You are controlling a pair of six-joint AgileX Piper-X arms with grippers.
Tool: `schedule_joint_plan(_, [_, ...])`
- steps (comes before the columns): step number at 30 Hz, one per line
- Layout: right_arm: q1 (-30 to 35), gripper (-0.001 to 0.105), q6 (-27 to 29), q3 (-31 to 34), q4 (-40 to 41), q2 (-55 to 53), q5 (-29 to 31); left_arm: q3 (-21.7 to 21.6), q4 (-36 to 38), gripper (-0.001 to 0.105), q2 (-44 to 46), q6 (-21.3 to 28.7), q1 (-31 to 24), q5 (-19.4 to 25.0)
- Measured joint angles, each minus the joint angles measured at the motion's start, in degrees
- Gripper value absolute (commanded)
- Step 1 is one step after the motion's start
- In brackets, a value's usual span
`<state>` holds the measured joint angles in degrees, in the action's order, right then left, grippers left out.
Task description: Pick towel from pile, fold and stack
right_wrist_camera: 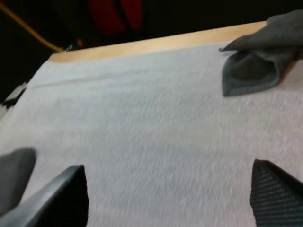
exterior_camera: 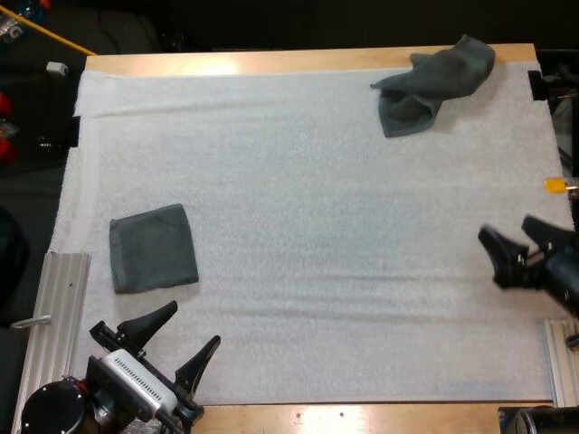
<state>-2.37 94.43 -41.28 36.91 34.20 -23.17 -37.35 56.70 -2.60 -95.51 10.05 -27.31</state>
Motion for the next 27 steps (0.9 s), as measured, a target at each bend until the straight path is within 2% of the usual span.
schedule_joint_plan(10, [-2.3, 0.068, -4.5, -8.0, -9.0, 23.8, 2.7, 0.0, 2.6, 0.065, 0.0, 0.0, 0.0, 0.0])
schedule_joint_plan(19, [-9.1, 0.068, -6.4, -15.9, -14.6, 41.6, 16.1, 0.0, 2.7, 0.065, 0.0, -0.1, 0.0, 0.0])
schedule_joint_plan(27, [-9.2, 0.068, -7.9, -24.9, -15.4, 56.2, 21.1, 0.0, 2.8, 0.065, 0.0, -0.4, 0.0, 0.0])
